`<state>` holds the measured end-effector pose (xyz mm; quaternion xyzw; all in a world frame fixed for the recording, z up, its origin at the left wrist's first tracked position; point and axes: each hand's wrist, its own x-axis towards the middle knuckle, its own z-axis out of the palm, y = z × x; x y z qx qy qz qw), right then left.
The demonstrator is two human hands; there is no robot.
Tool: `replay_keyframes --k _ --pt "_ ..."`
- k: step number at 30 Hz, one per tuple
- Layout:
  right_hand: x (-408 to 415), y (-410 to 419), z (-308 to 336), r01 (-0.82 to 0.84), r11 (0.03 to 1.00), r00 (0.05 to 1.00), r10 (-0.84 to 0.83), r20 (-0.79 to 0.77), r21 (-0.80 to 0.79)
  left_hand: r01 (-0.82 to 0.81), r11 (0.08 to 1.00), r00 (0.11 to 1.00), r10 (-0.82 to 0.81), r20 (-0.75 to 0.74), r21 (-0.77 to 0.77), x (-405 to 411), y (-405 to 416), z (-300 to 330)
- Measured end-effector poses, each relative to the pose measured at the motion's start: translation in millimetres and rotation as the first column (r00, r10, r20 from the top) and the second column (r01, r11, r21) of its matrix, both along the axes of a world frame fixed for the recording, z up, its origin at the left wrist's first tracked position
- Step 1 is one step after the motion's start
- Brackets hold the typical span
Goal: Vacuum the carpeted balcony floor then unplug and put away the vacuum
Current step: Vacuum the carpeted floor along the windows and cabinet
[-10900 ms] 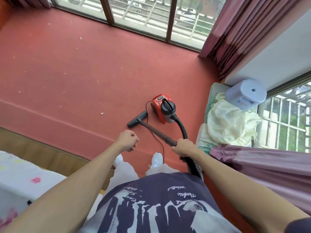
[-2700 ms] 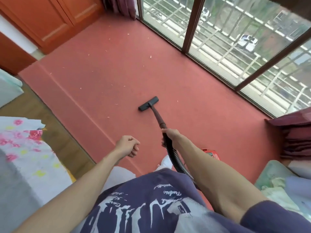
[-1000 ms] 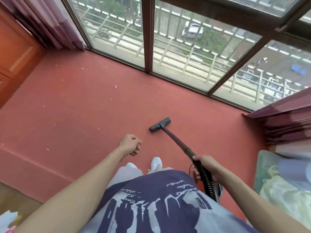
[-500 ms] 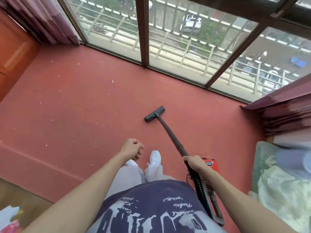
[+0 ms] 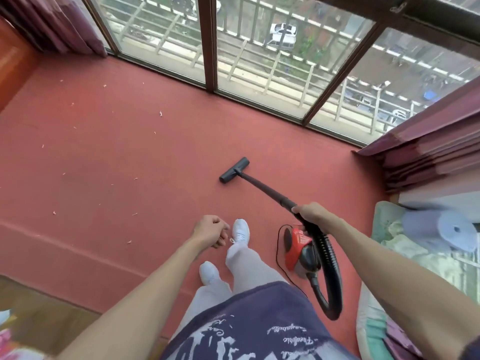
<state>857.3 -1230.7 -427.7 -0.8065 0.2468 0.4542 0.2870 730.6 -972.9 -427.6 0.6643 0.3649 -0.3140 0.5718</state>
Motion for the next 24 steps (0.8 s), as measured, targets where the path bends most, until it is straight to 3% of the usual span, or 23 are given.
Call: replay_keyframes --k 7,14,20,24 --pt "59 24 -22 -0.291 0.955 0.954 0.295 0.055 -0.063 -0.154 0.987 0.987 0.156 -0.036 0.045 -9 -8 -7" --pt "125 -76 29 -0.479 0.849 0.873 0.488 -0.015 -0.226 -0.214 0.972 0.975 0.219 -0.047 0.093 54 -65 -4" --pt "165 -35 26 -0.606 0.781 0.788 0.616 0.024 -0.148 -0.189 0.980 0.982 0.189 0.011 0.057 101 -129 -2" --pt "174 -21 21 -0.659 0.746 0.750 0.661 -0.017 -0.097 -0.221 0.972 0.975 0.220 0.023 0.077 107 -130 7"
